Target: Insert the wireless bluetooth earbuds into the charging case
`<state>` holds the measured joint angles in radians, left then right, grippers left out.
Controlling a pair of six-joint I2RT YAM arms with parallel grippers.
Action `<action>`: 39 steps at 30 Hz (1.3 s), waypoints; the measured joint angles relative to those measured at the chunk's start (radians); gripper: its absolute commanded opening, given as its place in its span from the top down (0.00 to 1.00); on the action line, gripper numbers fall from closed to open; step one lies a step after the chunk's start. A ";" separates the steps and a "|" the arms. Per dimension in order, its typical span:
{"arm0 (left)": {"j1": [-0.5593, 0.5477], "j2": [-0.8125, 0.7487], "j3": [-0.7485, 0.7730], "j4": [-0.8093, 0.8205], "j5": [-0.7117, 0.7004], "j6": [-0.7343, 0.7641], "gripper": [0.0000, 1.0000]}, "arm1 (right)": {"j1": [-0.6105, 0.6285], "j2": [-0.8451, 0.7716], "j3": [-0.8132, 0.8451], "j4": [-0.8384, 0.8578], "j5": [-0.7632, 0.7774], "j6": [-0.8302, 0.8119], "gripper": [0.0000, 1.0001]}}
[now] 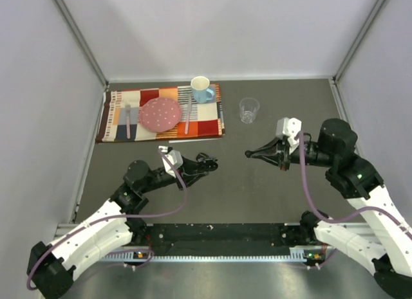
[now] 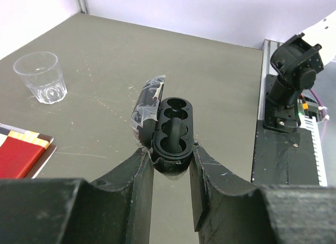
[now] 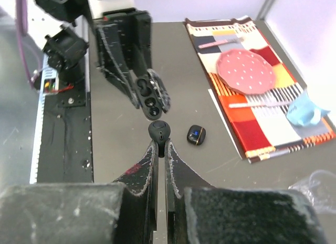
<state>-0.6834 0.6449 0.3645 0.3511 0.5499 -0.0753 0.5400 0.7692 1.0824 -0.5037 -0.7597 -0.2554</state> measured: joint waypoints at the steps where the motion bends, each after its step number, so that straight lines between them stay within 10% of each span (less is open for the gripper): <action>1: 0.000 0.007 0.002 0.000 0.008 0.002 1.00 | 0.023 0.008 0.019 -0.031 0.005 -0.040 1.00; 39: 0.000 0.112 0.056 0.001 0.146 0.040 1.00 | 0.443 0.380 0.183 -0.305 0.347 -0.458 1.00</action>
<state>-0.6834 0.7570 0.4210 0.3519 0.6960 -0.0357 0.9829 1.1496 1.2655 -0.8085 -0.4126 -0.7132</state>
